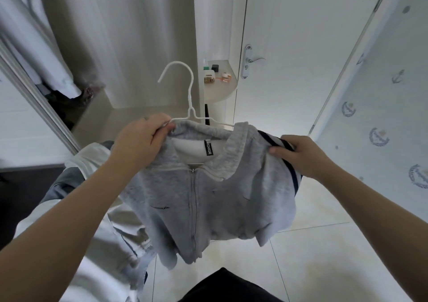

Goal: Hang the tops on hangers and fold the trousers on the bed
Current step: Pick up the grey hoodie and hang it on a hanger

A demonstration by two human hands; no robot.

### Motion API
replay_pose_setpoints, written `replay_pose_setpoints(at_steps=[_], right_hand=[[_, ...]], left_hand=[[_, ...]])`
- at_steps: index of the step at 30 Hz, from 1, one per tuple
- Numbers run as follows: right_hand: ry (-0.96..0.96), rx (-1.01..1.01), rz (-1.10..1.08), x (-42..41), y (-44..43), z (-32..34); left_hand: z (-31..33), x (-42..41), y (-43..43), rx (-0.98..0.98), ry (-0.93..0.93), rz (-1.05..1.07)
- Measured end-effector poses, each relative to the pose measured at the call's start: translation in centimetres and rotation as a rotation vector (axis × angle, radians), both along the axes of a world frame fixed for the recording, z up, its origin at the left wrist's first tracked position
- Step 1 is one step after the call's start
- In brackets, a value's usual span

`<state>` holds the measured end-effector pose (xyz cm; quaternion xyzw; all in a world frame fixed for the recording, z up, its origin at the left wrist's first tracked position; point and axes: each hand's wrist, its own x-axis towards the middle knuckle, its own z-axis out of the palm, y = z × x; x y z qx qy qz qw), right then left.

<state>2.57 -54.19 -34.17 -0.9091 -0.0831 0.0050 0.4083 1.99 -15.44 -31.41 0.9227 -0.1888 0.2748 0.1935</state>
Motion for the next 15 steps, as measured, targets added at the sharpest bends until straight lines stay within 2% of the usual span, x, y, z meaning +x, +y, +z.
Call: replay_pose_setpoints(at_steps=[5,8,10,13,15], right_hand=[[-0.14,0.062,-0.048,0.9,0.0,1.5],[-0.16,0.18,-0.079,1.3,0.5,3.2],[-0.188,0.257,-0.078,1.1,1.3,4.8],[-0.21,0.43,0.115,-0.3,2.4,7.0],[-0.202,0.34,0.199,-1.0,2.8,7.7]], left_hand=[[0.4,0.4,0.5,0.102,0.045,-0.071],[0.0,0.1,0.1,0.191,0.114,-0.138],[-0.6,-0.1,-0.3,0.239,0.146,-0.097],[-0.7,0.8,-0.1,-0.01,0.091,0.02],[-0.1,0.8,0.1,-0.17,-0.024,0.068]])
